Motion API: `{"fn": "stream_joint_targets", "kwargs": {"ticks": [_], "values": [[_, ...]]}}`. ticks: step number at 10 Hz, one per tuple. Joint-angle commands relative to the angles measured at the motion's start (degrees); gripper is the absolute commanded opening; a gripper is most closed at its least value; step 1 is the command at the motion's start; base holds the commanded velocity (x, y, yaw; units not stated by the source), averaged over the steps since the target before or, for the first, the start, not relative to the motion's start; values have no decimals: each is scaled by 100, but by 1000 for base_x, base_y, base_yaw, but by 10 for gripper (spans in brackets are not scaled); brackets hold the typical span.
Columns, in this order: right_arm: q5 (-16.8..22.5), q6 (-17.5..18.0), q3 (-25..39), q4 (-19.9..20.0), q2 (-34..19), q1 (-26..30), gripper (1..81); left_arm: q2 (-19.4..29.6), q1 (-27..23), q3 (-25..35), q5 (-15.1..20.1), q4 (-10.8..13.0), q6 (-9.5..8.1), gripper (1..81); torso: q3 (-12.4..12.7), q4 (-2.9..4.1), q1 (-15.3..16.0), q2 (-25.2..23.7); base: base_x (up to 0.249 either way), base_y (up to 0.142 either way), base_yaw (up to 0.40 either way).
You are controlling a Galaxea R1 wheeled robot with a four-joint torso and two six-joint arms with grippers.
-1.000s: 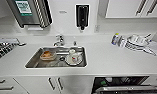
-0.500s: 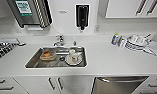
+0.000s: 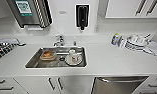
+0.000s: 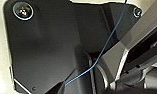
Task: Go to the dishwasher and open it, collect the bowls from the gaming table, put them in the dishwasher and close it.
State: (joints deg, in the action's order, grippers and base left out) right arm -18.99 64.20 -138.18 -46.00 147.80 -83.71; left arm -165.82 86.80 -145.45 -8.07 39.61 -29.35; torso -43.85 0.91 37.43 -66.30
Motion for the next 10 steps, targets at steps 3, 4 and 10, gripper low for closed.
{"fn": "stream_joint_targets", "kwargs": {"ticks": [3,4,10], "values": [[-386,-30,-2247,-516,1658,-749,811,-364,-62,-731,332,-260,0,811,5,0,0,0,0,0,0],[-342,-4,-2282,-481,1808,-774,811,-374,-62,-731,455,-261,0,811,5,0,0,0,0,0,0],[501,-206,-2256,-516,2625,-845,811,-391,-106,-731,587,-436,-62,811,11,0,0,-2,0,0,0]]}}
